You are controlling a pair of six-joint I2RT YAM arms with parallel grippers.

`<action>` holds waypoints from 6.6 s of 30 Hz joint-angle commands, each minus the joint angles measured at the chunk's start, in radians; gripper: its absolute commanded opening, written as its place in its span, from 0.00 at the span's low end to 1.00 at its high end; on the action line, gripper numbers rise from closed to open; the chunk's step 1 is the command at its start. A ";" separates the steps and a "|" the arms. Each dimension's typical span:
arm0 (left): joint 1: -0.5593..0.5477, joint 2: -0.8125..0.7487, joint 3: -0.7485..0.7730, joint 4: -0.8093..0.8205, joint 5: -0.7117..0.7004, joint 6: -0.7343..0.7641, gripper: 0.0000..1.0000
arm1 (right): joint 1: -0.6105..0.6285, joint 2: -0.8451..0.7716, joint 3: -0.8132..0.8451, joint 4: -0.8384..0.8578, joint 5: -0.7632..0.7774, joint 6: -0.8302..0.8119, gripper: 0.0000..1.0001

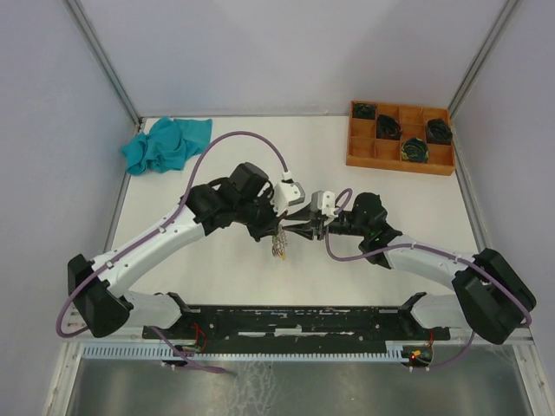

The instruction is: Put the keys on the keyring

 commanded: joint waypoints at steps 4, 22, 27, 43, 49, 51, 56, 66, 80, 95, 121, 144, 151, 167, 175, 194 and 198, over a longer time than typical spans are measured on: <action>-0.011 0.014 0.078 -0.001 -0.008 -0.001 0.03 | 0.013 0.039 0.002 0.156 -0.059 0.084 0.35; -0.012 0.053 0.107 -0.011 -0.036 -0.034 0.03 | 0.015 -0.063 -0.011 -0.031 -0.033 -0.003 0.32; -0.012 0.061 0.118 -0.010 -0.020 -0.036 0.03 | 0.036 -0.018 0.004 -0.002 -0.039 0.007 0.31; -0.013 0.059 0.124 -0.009 0.028 -0.046 0.03 | 0.042 0.014 -0.025 0.099 0.062 0.006 0.26; -0.019 0.075 0.133 -0.008 0.047 -0.059 0.03 | 0.050 0.035 -0.017 0.134 0.054 0.032 0.21; -0.024 0.080 0.135 -0.004 0.049 -0.065 0.03 | 0.055 0.046 -0.018 0.152 0.054 0.042 0.20; -0.028 0.083 0.130 0.024 0.068 -0.083 0.03 | 0.068 0.063 -0.018 0.184 0.073 0.061 0.12; -0.024 -0.024 0.030 0.164 -0.022 -0.139 0.25 | 0.062 0.076 -0.096 0.388 0.198 0.160 0.01; 0.198 -0.392 -0.448 0.690 0.098 -0.145 0.37 | 0.031 0.026 -0.121 0.417 0.177 0.173 0.01; 0.218 -0.378 -0.614 0.943 0.278 -0.036 0.39 | 0.026 -0.015 -0.117 0.407 0.161 0.174 0.01; 0.216 -0.335 -0.624 1.003 0.409 0.040 0.28 | 0.027 -0.010 -0.097 0.423 0.128 0.195 0.01; 0.212 -0.335 -0.616 1.009 0.407 0.012 0.17 | 0.027 0.036 -0.077 0.474 0.107 0.248 0.01; 0.210 -0.345 -0.618 1.024 0.396 0.003 0.17 | 0.027 0.042 -0.072 0.477 0.102 0.253 0.01; 0.117 -0.342 -0.605 0.920 0.277 0.027 0.03 | 0.027 0.058 -0.097 0.572 0.219 0.325 0.01; 0.030 -0.313 -0.563 0.916 0.114 0.011 0.04 | 0.035 0.098 -0.099 0.635 0.241 0.381 0.01; -0.010 -0.520 -0.656 0.952 -0.151 -0.038 0.29 | 0.034 0.103 -0.137 0.681 0.245 0.380 0.01; 0.029 -0.554 -0.660 0.932 -0.107 -0.012 0.29 | 0.034 0.105 -0.132 0.676 0.227 0.381 0.01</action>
